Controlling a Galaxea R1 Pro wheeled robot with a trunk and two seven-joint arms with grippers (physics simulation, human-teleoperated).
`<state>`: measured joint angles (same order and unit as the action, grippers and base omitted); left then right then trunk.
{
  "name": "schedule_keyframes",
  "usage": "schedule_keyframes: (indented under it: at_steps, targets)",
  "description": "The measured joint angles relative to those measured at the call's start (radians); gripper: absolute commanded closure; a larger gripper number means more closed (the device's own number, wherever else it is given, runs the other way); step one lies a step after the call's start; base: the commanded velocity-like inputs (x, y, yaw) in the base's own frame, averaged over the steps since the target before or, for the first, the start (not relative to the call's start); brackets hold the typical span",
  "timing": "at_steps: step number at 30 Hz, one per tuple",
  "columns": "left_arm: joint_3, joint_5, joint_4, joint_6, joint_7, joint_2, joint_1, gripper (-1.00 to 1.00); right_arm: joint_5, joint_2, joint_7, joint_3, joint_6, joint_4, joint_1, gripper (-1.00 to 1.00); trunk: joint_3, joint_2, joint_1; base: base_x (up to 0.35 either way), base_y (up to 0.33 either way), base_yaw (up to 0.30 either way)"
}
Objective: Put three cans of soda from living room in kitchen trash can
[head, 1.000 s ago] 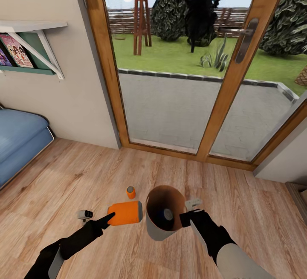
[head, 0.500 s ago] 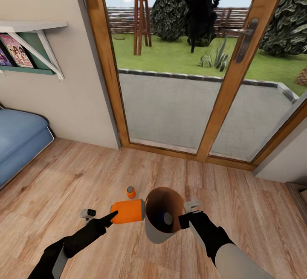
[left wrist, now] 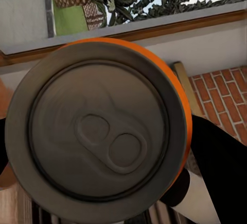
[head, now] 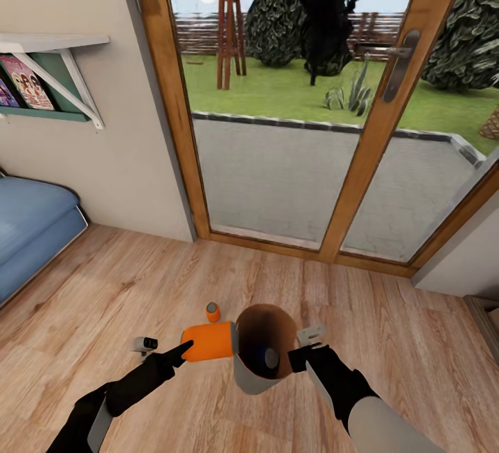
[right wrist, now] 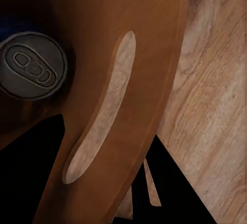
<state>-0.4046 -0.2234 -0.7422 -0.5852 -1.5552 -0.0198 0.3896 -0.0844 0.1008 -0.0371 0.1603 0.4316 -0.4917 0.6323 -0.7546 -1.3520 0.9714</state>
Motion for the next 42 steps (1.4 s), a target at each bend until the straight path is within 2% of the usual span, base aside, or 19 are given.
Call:
schedule_keyframes:
  at_steps: [1,4,5,6,8,15,21,24,26,27,31,34,36,38,42]
  targets:
    - [0.000,0.000,0.000,0.000,0.000,0.003,0.000,1.00,-0.008,0.000,0.000,0.001,-0.005,0.006,0.000,1.00,0.000,0.000,0.000,0.000,0.000,0.000]
    - [0.000,0.001,0.000,0.001,0.002,0.015,0.000,1.00,0.002,0.005,0.001,0.001,-0.020,0.017,0.000,1.00,0.000,0.000,0.000,0.000,0.000,0.000]
    - [0.001,0.001,0.000,0.001,0.003,0.030,0.000,1.00,-0.007,0.010,0.000,0.002,-0.025,0.023,0.000,1.00,0.000,0.000,0.000,0.000,0.000,0.000]
    - [0.001,0.001,0.000,0.001,0.003,0.034,0.000,1.00,0.005,0.011,0.002,0.002,-0.026,0.024,-0.001,1.00,0.000,0.000,0.000,0.000,0.000,0.000]
    - [0.001,0.001,0.000,0.002,0.004,0.040,0.000,1.00,-0.007,0.013,0.000,0.001,-0.028,0.024,0.000,1.00,0.000,0.000,0.000,0.000,0.000,0.000]
    - [0.002,0.002,-0.001,0.003,0.011,0.057,0.000,1.00,0.000,0.016,0.001,0.002,-0.030,0.026,-0.001,1.00,0.000,0.000,0.000,0.000,0.000,0.000]
    - [0.001,0.003,-0.026,0.008,0.125,0.065,0.000,1.00,-0.005,0.024,-0.014,0.011,-0.031,0.026,-0.001,1.00,0.000,0.000,0.000,0.000,0.000,0.000]
    - [0.002,0.003,-0.029,0.022,0.185,0.073,0.000,1.00,-0.003,0.026,-0.030,0.063,-0.031,0.027,-0.001,1.00,0.000,0.000,0.000,0.000,0.000,0.000]
    - [0.003,0.003,-0.030,0.026,0.206,0.074,0.000,1.00,0.006,0.029,-0.033,0.073,-0.032,0.026,-0.001,1.00,0.000,0.000,0.000,0.000,0.000,0.000]
    - [0.003,0.004,-0.030,0.028,0.226,0.075,0.000,1.00,-0.004,0.032,-0.036,0.080,-0.031,0.026,-0.001,1.00,0.000,0.000,0.000,0.000,0.000,0.000]
    - [0.003,0.004,-0.031,0.030,0.269,0.076,0.000,1.00,-0.002,0.037,-0.038,0.085,-0.031,0.026,-0.001,1.00,0.000,0.000,0.000,0.000,0.000,0.000]
    - [0.003,0.004,-0.031,0.058,0.289,0.076,0.000,1.00,0.007,0.043,-0.037,0.087,-0.032,0.027,-0.001,1.00,0.000,0.000,0.000,0.000,0.000,0.000]
    - [0.003,0.005,-0.030,0.065,0.309,0.076,0.000,1.00,-0.003,0.046,-0.038,0.088,-0.031,0.028,-0.001,1.00,0.000,0.000,0.000,0.000,0.000,0.000]
    - [0.003,0.005,-0.030,0.070,0.343,0.077,0.000,1.00,0.005,0.050,-0.038,0.087,-0.030,0.027,-0.001,1.00,0.000,0.000,0.000,0.000,0.000,0.000]
    - [0.003,0.005,-0.030,0.073,0.366,0.077,0.000,1.00,0.004,0.053,-0.042,0.088,-0.030,0.028,-0.001,1.00,0.000,0.000,0.000,0.000,0.000,0.000]
